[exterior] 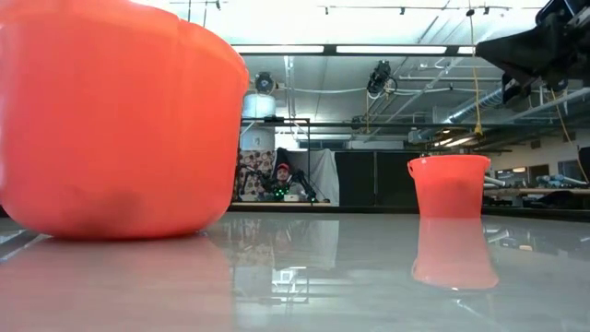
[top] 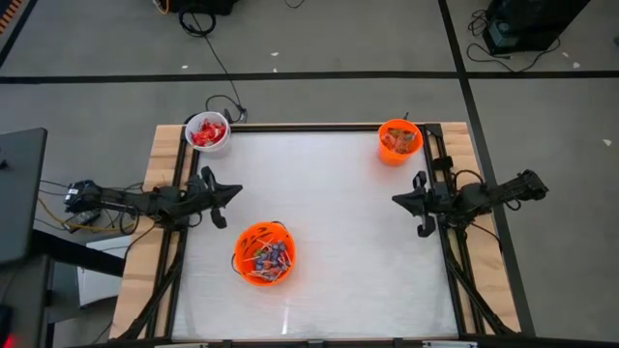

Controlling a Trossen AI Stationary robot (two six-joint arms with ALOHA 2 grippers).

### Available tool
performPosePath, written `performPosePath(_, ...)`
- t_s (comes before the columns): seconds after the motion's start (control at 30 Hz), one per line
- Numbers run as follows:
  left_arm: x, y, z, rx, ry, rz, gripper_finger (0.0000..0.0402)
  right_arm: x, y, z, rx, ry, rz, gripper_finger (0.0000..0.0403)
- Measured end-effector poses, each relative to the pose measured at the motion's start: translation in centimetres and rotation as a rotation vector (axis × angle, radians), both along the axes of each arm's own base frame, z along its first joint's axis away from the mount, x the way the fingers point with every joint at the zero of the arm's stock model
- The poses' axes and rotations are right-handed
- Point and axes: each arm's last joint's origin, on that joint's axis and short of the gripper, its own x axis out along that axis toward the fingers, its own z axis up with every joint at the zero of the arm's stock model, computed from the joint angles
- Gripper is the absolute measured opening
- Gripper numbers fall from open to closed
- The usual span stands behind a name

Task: Sort candy by brand, put in halloween buckets
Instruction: Return to Home Position

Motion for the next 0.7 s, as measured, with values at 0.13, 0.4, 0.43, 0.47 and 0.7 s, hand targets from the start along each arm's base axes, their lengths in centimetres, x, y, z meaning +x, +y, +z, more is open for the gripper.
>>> performPosePath(0.13, 0.0, 0.0, 0.0, 0.001, 0.003, -0.004, 0.0010, 0.3, 0.1, -0.8, -0.012, -0.034, -0.002, 0.0011)
performPosePath(0.4, -0.1, 0.0, -0.1, 0.018, 0.010, -0.010, 0.0010, 0.3, 0.0, -1.0, -0.012, -0.014, -0.004, 0.0011)
performPosePath(0.43, -0.2, 0.0, 0.1, 0.016, -0.005, -0.010, 0.0010, 0.3, 0.0, -1.1, -0.019, -0.005, -0.005, 0.0011)
performPosePath(0.47, -0.2, 0.0, 0.2, 0.015, -0.017, -0.010, 0.0010, 0.3, 0.0, -1.1, -0.023, 0.000, -0.005, 0.0011)
performPosePath(0.7, -0.7, 0.1, -0.2, 0.038, 0.020, -0.010, 0.0010, 0.3, 0.1, -1.2, -0.026, 0.004, -0.005, 0.0011)
